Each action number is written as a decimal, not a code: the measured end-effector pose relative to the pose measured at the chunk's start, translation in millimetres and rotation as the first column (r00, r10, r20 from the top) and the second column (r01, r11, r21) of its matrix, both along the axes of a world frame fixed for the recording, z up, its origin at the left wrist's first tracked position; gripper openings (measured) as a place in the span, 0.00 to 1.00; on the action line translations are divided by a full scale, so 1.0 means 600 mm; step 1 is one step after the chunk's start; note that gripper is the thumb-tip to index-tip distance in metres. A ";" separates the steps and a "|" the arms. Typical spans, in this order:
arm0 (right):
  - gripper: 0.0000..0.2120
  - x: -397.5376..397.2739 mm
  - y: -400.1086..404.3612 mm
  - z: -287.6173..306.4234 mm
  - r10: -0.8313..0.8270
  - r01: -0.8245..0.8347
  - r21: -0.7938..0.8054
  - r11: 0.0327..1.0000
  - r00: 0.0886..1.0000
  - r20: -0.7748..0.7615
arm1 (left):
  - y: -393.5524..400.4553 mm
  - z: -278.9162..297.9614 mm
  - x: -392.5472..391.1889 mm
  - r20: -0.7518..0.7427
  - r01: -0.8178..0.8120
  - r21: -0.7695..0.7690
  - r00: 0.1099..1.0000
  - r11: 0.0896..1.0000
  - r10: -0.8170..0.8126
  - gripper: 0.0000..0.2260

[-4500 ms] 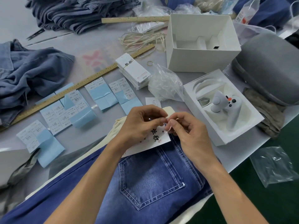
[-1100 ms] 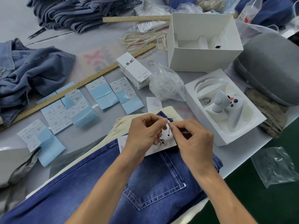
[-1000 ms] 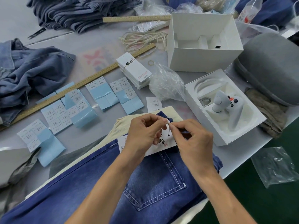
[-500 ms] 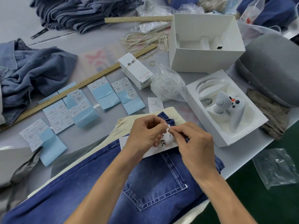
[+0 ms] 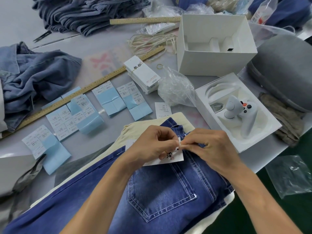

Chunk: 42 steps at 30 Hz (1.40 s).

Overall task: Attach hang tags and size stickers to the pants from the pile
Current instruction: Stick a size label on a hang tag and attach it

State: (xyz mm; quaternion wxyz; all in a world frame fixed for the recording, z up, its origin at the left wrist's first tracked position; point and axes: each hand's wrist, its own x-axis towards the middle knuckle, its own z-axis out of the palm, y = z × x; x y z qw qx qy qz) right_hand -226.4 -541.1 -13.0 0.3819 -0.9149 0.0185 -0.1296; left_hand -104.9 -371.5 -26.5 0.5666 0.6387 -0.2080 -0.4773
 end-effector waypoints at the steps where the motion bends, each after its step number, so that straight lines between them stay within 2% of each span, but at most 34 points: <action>1: 0.05 0.000 -0.002 -0.002 0.008 -0.008 -0.004 1.000 1.000 0.013 | 0.000 0.001 0.000 0.009 0.001 0.008 1.000 1.000 -0.001 0.04; 3: 0.05 -0.005 -0.004 -0.004 0.011 -0.010 -0.021 1.000 0.999 0.043 | 0.000 0.004 -0.005 0.035 -0.019 0.047 0.999 0.999 0.018 0.05; 6: 0.03 -0.018 0.001 0.000 -0.017 0.020 -0.097 0.995 1.000 0.026 | -0.006 0.019 -0.021 0.132 -0.146 0.091 0.982 0.985 0.133 0.03; 9: 0.15 -0.032 0.008 0.010 -0.109 0.083 -0.171 0.982 0.983 -0.148 | 0.002 0.042 -0.037 0.268 -0.314 0.062 0.919 0.947 0.288 0.04; 11: 0.24 -0.038 0.015 0.030 -0.203 0.152 -0.216 0.964 0.950 -0.237 | 0.036 0.055 -0.028 0.450 -0.424 0.003 0.810 0.906 0.377 0.07; 13: 0.31 -0.031 0.034 0.059 -0.252 0.200 -0.314 0.928 0.958 -0.135 | 0.094 0.057 -0.011 0.642 -0.508 -0.020 0.654 0.861 0.401 0.11; 15: 0.34 -0.022 0.061 0.071 -0.223 0.182 -0.411 0.893 0.973 -0.052 | 0.167 0.041 -0.006 0.746 -0.580 0.073 0.572 0.812 0.341 0.17; 17: 0.35 -0.019 0.087 0.060 -0.210 0.073 -0.497 0.864 0.951 -0.225 | 0.255 0.015 -0.024 0.810 -0.690 0.261 0.537 0.675 0.235 0.24; 19: 0.34 -0.041 0.100 0.019 -0.251 -0.013 -0.464 0.886 0.827 -0.503 | 0.362 -0.020 -0.062 0.818 -0.817 0.371 0.512 0.441 0.260 0.30; 20: 0.36 -0.057 0.099 0.002 -0.251 0.015 -0.384 0.923 0.782 -0.571 | 0.418 -0.035 -0.088 0.787 -0.844 0.439 0.527 0.309 0.321 0.35; 21: 0.38 -0.074 0.093 -0.011 -0.256 0.096 -0.294 0.951 0.781 -0.570 | 0.472 -0.054 -0.117 0.719 -0.818 0.538 0.572 0.204 0.394 0.42; 22: 0.39 -0.085 0.084 -0.020 -0.279 0.187 -0.218 0.958 0.788 -0.549 | 0.513 -0.067 -0.140 0.638 -0.766 0.625 0.613 0.153 0.465 0.49; 23: 0.39 -0.087 0.075 -0.023 -0.300 0.254 -0.160 0.954 0.792 -0.532 | 0.540 -0.079 -0.156 0.561 -0.728 0.668 0.629 0.154 0.538 0.53; 24: 0.40 -0.088 0.066 -0.023 -0.312 0.295 -0.116 0.948 0.801 -0.511 | 0.552 -0.087 -0.170 0.509 -0.721 0.671 0.619 0.174 0.598 0.53; 27: 0.38 -0.075 0.052 -0.021 -0.250 0.331 0.066 0.941 0.816 -0.521 | 0.545 -0.104 -0.198 0.467 -0.787 0.592 0.510 0.173 0.722 0.29; 28: 0.38 -0.068 0.046 -0.017 -0.232 0.346 0.113 0.931 0.803 -0.549 | 0.549 -0.109 -0.208 0.436 -0.802 0.559 0.499 0.209 0.749 0.27; 31: 0.43 -0.047 0.016 -0.020 -0.184 0.347 0.150 0.926 0.761 -0.622 | 0.560 -0.132 -0.226 0.297 -0.827 0.514 0.422 0.229 0.857 0.15; 35: 0.33 -0.021 0.012 -0.001 -0.132 0.289 0.235 0.928 0.845 -0.518 | 0.555 -0.119 -0.234 0.309 -0.881 0.430 0.350 0.198 0.884 0.11; 38: 0.31 -0.019 0.006 0.000 -0.111 0.293 0.357 0.887 0.885 -0.451 | 0.548 -0.101 -0.235 0.414 -0.927 0.334 0.306 0.169 0.857 0.11; 42: 0.28 -0.032 -0.032 0.000 -0.154 0.319 0.411 0.854 0.909 -0.386 | 0.540 -0.074 -0.244 0.542 -0.968 0.196 0.243 0.160 0.805 0.09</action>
